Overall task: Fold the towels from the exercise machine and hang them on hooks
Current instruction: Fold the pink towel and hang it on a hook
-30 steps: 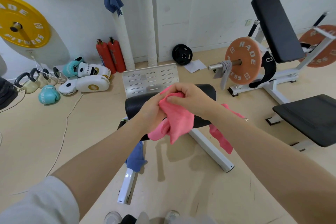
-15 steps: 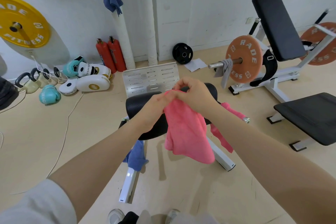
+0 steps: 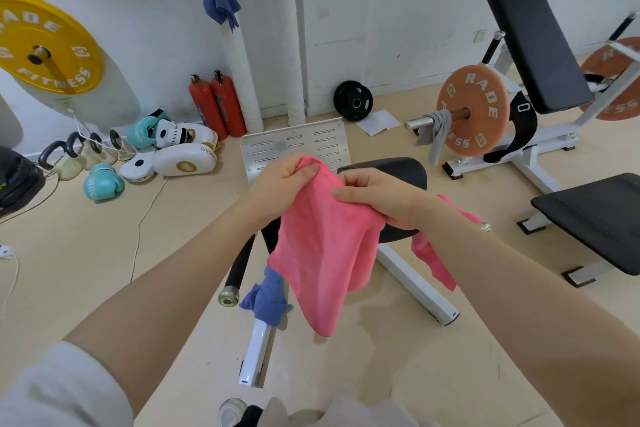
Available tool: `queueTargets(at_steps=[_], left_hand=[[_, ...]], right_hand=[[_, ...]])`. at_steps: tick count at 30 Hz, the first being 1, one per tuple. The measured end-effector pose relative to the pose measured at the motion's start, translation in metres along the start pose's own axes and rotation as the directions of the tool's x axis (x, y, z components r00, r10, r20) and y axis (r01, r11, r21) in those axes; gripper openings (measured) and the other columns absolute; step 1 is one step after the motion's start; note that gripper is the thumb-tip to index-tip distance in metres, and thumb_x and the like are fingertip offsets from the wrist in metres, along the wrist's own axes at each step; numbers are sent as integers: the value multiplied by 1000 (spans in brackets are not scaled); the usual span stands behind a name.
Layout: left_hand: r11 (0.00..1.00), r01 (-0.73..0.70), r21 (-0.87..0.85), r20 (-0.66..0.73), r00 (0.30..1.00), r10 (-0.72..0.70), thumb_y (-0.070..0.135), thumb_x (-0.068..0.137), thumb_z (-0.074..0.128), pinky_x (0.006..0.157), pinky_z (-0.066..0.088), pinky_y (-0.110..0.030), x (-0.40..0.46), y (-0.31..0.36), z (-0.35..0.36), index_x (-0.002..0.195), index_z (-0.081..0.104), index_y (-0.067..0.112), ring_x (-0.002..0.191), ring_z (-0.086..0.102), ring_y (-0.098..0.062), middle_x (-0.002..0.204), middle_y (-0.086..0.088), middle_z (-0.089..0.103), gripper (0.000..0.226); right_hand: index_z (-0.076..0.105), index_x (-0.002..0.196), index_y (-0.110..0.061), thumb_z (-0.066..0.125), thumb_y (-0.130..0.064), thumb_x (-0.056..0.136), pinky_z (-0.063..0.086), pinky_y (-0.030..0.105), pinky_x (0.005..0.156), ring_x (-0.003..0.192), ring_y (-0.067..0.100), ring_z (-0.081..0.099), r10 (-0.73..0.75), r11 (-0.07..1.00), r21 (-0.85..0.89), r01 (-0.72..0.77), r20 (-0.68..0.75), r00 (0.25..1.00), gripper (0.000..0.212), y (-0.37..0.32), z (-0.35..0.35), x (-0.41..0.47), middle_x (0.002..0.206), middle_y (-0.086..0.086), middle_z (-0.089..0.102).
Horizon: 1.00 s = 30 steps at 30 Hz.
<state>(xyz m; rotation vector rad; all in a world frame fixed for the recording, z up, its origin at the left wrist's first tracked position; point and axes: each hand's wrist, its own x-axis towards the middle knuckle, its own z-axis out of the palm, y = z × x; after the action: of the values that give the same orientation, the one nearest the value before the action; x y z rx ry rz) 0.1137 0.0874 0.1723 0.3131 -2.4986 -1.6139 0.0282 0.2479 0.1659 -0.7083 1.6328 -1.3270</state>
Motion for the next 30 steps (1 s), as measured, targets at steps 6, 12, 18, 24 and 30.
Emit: queueTargets(at_steps=[6, 12, 18, 24, 30], left_hand=[[976, 107, -188, 98, 991, -89, 7, 96, 39, 63, 43, -14, -10, -7, -23, 76, 59, 16, 68, 53, -3, 74, 3, 58, 30], [962, 106, -250, 79, 993, -88, 13, 85, 44, 55, 36, -14, -18, -19, -43, 69, 54, 19, 58, 44, -1, 58, 13, 51, 20], [987, 42, -157, 33, 999, -38, 18, 94, 51, 58, 33, -16, -21, -30, -65, 69, 53, 21, 61, 41, -2, 63, 10, 44, 25], [995, 65, -75, 94, 994, -58, 23, 98, 44, 52, 31, -15, -22, -42, -80, 76, 52, 21, 56, 36, -2, 64, 9, 40, 24], [984, 101, -146, -175, 976, -126, 26, 99, 40, 45, 29, -11, -14, -49, -76, 69, 48, 22, 54, 33, -3, 62, 6, 36, 30]], right_hand=[[70, 82, -9, 69, -25, 82, 48, 26, 80, 78, 10, 58, -7, 910, -413, -36, -104, 995, 15, -7, 18, 21, 81, 2, 64], [64, 76, 1, 73, -24, 77, 49, 35, 77, 81, 28, 60, -174, 847, -530, 38, -208, 962, 27, -14, 44, 37, 85, 18, 66], [62, 61, -20, 74, -25, 76, 49, 36, 76, 72, 13, 54, -196, 810, -587, 24, -231, 953, 20, -16, 58, 48, 79, 11, 67], [56, 60, -17, 64, -30, 86, 38, 23, 64, 61, 8, 45, -197, 838, -544, 31, -250, 948, 29, -7, 73, 57, 62, -6, 51], [55, 61, -18, 57, -39, 89, 40, 29, 67, 64, 11, 48, -53, 891, -453, -19, -146, 988, 35, -14, 76, 57, 65, -4, 51]])
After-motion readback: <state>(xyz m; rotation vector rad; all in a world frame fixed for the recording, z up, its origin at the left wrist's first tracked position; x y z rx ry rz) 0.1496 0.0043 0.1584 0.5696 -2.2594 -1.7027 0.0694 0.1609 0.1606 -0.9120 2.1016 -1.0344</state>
